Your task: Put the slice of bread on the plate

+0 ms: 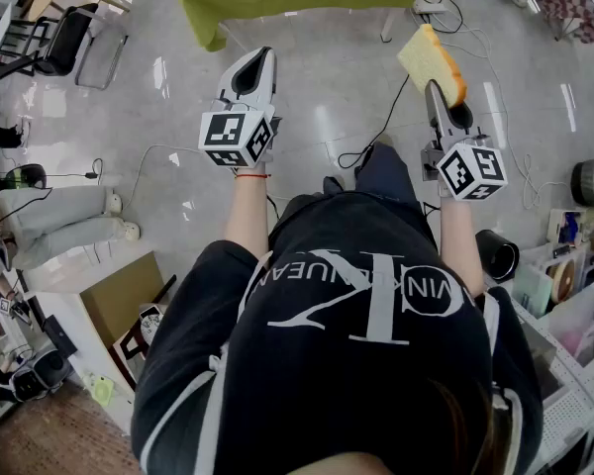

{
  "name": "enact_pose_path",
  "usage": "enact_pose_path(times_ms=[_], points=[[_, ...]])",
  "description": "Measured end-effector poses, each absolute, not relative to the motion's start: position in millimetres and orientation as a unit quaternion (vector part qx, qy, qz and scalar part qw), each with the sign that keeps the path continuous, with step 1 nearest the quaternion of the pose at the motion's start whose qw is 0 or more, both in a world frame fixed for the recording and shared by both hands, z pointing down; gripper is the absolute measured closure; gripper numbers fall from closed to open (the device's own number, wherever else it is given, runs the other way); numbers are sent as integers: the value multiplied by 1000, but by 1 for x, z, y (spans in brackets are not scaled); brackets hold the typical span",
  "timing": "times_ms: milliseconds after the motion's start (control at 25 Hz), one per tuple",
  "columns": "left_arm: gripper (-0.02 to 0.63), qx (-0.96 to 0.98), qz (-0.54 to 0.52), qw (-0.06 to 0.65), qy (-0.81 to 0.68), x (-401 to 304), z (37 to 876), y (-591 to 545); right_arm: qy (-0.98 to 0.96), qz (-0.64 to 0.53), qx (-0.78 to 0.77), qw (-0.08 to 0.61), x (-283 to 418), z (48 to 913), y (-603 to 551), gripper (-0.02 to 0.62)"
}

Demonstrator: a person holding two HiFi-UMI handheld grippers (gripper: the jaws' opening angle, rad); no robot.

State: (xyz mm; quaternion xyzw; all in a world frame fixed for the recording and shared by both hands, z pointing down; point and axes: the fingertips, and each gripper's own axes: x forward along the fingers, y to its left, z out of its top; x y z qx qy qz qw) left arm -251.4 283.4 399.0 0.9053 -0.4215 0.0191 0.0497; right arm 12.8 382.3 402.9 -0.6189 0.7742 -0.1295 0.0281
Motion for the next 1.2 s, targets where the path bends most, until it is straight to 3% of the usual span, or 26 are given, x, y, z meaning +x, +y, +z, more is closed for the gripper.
enact_pose_path(times_ms=[1200], points=[[597,885,25,50,-463,-156,381,70,826,-121,-551,2,102,399,138,499]])
